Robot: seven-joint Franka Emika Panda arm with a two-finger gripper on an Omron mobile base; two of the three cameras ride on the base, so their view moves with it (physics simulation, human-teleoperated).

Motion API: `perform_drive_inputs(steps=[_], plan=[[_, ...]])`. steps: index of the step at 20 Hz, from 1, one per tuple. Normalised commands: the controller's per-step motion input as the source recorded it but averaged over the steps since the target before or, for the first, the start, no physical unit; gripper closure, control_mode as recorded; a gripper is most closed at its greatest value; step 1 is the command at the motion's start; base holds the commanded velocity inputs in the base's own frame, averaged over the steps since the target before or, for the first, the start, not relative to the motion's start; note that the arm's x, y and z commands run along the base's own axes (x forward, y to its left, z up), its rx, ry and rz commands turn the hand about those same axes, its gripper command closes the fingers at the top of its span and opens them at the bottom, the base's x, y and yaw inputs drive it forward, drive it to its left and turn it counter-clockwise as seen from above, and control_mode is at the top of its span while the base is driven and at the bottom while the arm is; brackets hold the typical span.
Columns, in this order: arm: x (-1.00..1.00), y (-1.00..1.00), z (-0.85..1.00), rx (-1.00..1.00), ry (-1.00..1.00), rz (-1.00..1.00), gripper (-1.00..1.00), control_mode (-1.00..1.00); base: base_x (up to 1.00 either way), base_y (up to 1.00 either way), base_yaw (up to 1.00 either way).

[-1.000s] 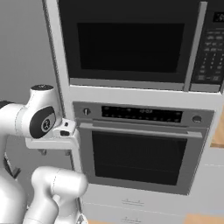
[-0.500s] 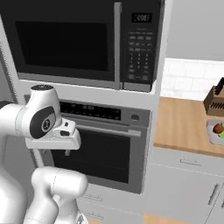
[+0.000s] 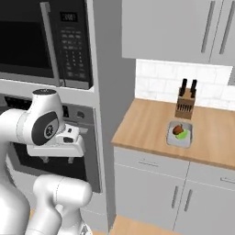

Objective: Take the meat container that has the chicken drumstick and place it on the second highest rack of the freezer. Then take the vegetable container that has the lemon wedge and bell pepper and place it on the highest rack of the freezer.

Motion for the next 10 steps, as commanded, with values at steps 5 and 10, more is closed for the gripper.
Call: perform_drive_inputs(steps=[5,10], plan=[[0.00,0.00,0.00,0.00,0.00,0.00,-1.00,1.00,0.00,-0.95,0.11],[0.00,0.00,0.00,0.00,0.00,0.00,-1.00,1.00,0.17,-0.83,0.05]])
